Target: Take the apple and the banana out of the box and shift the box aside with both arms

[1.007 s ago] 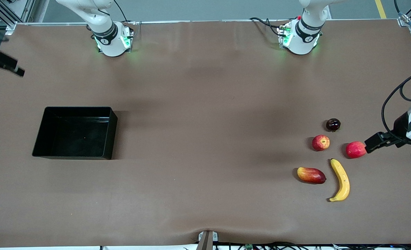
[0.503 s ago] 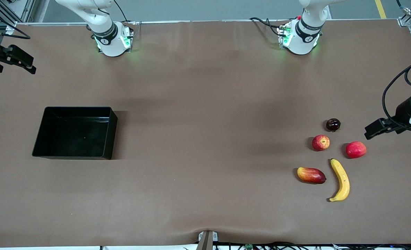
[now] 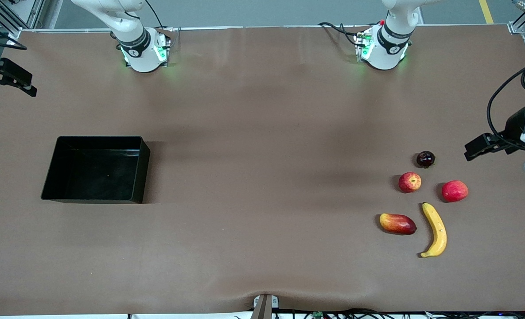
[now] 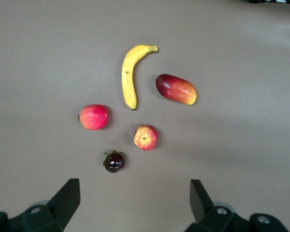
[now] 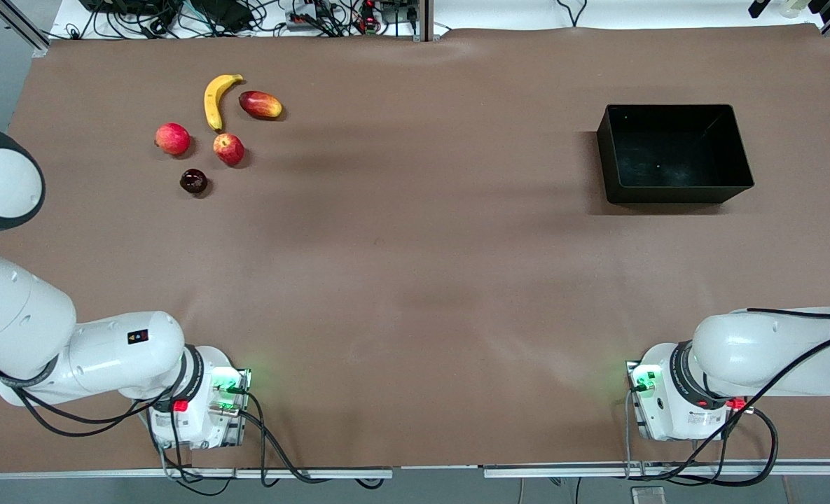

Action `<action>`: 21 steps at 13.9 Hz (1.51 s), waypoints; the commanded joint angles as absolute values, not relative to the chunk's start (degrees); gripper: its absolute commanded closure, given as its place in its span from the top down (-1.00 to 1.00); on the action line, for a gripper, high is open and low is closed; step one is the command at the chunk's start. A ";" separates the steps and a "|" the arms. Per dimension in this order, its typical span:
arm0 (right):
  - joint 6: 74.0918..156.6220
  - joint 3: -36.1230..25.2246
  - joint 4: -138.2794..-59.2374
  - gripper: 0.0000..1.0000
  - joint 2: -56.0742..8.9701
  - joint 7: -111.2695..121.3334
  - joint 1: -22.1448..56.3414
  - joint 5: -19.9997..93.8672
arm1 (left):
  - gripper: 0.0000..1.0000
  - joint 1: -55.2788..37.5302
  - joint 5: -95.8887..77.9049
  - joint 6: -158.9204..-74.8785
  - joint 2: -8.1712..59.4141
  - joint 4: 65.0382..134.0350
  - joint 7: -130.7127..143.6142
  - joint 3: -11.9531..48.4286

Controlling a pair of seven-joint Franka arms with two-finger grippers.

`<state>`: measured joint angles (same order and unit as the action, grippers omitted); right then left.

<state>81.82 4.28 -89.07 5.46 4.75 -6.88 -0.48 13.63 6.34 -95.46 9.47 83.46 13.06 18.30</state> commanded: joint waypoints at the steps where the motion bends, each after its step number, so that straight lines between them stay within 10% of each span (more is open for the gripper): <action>1: 80.95 4.66 -87.71 1.00 4.83 5.54 -8.17 1.05 | 1.00 14.41 4.92 -95.27 4.84 87.71 11.69 18.90; 21: 80.68 4.66 -87.98 1.00 4.83 5.63 -9.23 2.46 | 1.00 14.24 0.97 -92.55 -1.41 94.04 6.77 19.34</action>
<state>81.51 4.17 -89.07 5.40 4.84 -8.07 1.28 13.75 2.91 -93.53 0.02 93.60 7.97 19.10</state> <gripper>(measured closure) 0.000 0.000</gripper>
